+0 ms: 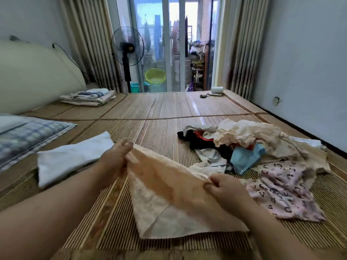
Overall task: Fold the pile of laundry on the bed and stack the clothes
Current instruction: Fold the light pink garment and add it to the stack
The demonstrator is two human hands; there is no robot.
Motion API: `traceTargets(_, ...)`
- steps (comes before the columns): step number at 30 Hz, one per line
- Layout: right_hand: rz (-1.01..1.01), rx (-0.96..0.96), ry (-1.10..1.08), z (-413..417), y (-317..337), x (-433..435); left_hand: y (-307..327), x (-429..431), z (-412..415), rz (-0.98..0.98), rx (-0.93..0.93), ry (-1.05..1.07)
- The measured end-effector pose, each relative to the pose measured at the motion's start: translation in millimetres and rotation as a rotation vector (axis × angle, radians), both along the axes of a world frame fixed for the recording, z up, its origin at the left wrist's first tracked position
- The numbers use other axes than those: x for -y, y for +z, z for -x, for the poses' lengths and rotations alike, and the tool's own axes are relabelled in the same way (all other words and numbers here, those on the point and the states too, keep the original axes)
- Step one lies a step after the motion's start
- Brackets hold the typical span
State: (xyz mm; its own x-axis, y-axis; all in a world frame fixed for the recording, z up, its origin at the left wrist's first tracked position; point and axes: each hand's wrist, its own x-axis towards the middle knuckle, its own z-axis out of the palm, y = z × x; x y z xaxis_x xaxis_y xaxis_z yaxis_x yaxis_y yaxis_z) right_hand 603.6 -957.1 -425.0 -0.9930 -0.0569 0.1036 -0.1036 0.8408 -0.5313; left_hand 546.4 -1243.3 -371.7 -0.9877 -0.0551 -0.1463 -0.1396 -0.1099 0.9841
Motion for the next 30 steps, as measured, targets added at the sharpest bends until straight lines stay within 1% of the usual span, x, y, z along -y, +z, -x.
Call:
traceTargets(1,0.031,-0.001,0.016,0.9,-1.5,10.4,-11.2,5.8,-2.4,0.192,0.033,-0.052)
traceTargets(2,0.07,-0.01,0.006,2.3,-3.4,18.1,-24.5,8.9,-7.3,0.436,0.069,-0.113)
traceTargets(4,0.165,-0.01,-0.085,5.3,-8.6,26.5,-53.9,4.8,-21.7,0.863,0.138,-0.179)
traceTargets(5,0.171,-0.02,-0.145,7.4,-13.1,27.1,-65.9,-3.1,-33.6,1.04,0.145,-0.199)
traceTargets(6,0.131,-0.048,-0.194,9.0,-16.7,26.0,-76.7,-11.3,-44.6,1.188,0.121,-0.212)
traceTargets(7,0.069,-0.088,-0.231,10.4,-19.8,24.5,-84.6,-20.6,-56.8,1.299,0.067,-0.22)
traceTargets(9,-0.038,-0.175,-0.246,9.4,-19.5,24.6,-96.9,-34.4,-74.4,1.448,-0.049,-0.258)
traceTargets(10,-0.081,-0.19,-0.206,9.0,-19.6,24.2,-101.1,-38.6,-79.9,1.517,-0.092,-0.284)
traceTargets(11,-0.13,-0.166,-0.135,7.2,-20.5,23.8,-106.5,-39.5,-82.2,1.579,-0.116,-0.312)
traceTargets(12,-0.19,-0.107,-0.048,4.6,-23.1,22.9,-111.5,-37.8,-82.1,1.596,-0.115,-0.318)
traceTargets(14,-0.365,0.096,0.076,-3.9,-30.0,19.6,-119.6,-28.0,-78.2,1.529,-0.109,-0.288)
traceTargets(15,-0.424,0.206,0.079,-7.3,-34.9,15.2,-122.1,-21.2,-76.3,1.493,-0.139,-0.278)
traceTargets(16,-0.432,0.256,0.055,-9.3,-39.0,9.7,-124.0,-13.5,-74.3,1.488,-0.163,-0.289)
traceTargets(18,-0.376,0.228,-0.007,-9.7,-42.3,-2.1,-121.3,-3.0,-74.6,1.465,-0.216,-0.304)
traceTargets(19,-0.338,0.2,-0.052,-9.8,-41.9,-6.6,-117.9,1.1,-75.5,1.406,-0.217,-0.266)
traceTargets(21,-0.21,0.162,-0.136,-9.1,-35.3,-12.1,-104.5,7.8,-75.6,1.262,-0.149,-0.152)
traceTargets(22,-0.122,0.135,-0.172,-8.7,-28.7,-14.7,-95.2,13.6,-72.4,1.17,-0.112,-0.082)
traceTargets(24,0.078,0.062,-0.235,-8.4,-7.2,-18.1,-70.8,27.3,-63.7,0.989,-0.094,0.033)
traceTargets(26,0.279,0.003,-0.245,-6.6,29.5,-15.9,-32.7,38.6,-58.1,0.734,-0.112,0.109)
traceTargets(27,0.347,-0.008,-0.233,-5.0,50.1,-12.8,-11.2,42.2,-55.6,0.61,-0.12,0.116)
traceTargets(28,0.355,-0.036,-0.216,-2.5,70.2,-8.9,8.9,44.6,-54.1,0.552,-0.144,0.114)
traceTargets(30,0.277,-0.124,-0.168,3.1,113.5,-0.6,49.5,52.7,-51.0,0.654,-0.24,0.081)
